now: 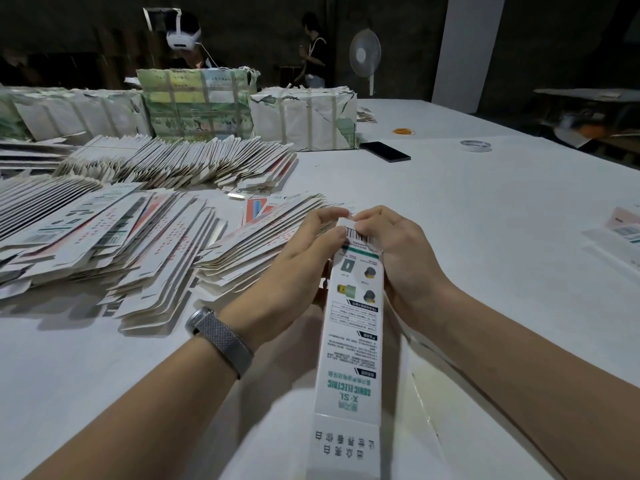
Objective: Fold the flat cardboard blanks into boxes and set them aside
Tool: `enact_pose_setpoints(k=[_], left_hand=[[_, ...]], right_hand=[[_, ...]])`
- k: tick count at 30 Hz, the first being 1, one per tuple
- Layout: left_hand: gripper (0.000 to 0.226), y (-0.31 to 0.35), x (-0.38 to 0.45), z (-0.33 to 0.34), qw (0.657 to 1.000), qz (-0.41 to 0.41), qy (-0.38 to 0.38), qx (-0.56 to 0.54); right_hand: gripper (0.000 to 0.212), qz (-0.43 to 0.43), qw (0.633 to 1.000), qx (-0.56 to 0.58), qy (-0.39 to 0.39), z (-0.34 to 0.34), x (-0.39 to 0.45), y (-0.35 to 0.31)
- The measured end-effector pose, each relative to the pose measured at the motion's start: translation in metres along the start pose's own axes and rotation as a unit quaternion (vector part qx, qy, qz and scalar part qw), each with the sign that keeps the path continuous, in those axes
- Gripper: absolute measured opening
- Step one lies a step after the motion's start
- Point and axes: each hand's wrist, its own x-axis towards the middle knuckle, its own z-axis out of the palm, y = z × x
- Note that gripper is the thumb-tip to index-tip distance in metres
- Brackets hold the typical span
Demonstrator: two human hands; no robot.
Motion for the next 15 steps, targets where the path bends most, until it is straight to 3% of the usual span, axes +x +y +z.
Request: enact_pose_setpoints(k=[6, 15], left_hand=[[0.026, 0.0007, -0.0005, -0.0006, 1.000, 0.002, -0.009, 0.003], [0.028, 0.0034, -0.0044, -0.0014, 0.999, 0.013, -0.041, 0.020]], right_hand=[[0.032, -0.022, 1.000, 0.005, 0.014, 0.0005, -0.0002, -0.0026], [0.024, -0.039, 0.998, -0.014, 0.044, -0.0007, 0.0006, -0.0050]])
